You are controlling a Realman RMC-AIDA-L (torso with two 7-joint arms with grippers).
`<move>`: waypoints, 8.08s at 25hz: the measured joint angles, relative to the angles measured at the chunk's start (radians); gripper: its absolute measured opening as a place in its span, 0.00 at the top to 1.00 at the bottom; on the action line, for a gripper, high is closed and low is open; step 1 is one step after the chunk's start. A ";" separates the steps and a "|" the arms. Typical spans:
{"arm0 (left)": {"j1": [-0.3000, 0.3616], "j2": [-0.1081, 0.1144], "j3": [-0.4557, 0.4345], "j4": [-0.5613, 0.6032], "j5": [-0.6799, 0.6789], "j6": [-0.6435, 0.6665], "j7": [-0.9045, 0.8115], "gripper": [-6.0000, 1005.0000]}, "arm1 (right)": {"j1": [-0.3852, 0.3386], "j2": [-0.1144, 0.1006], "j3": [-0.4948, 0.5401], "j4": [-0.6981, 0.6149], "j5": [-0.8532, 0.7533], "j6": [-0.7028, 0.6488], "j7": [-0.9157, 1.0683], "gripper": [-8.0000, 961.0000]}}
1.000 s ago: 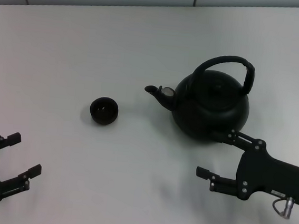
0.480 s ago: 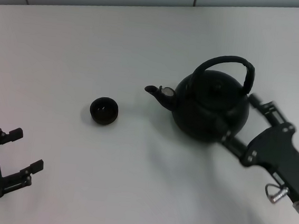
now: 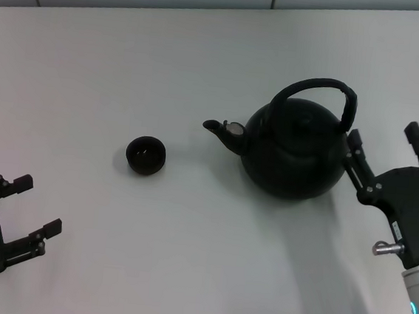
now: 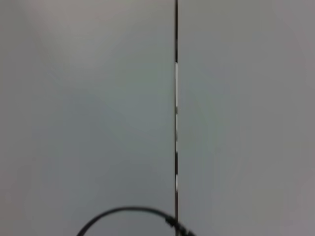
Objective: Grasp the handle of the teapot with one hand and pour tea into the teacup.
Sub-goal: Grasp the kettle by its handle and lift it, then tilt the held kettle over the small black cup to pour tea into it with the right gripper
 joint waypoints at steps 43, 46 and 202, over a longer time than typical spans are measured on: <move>-0.010 -0.025 -0.071 0.003 -0.002 0.023 0.004 0.19 | 0.143 -0.007 0.042 -0.110 -0.015 0.205 0.124 0.25; -0.008 -0.026 -0.071 0.003 -0.002 0.024 0.004 0.19 | 0.142 -0.006 0.041 -0.118 -0.027 0.208 0.139 0.34; -0.018 -0.062 -0.086 -0.026 -0.030 0.039 0.012 0.19 | 0.627 -0.011 -0.362 -0.793 -0.407 0.405 0.402 0.91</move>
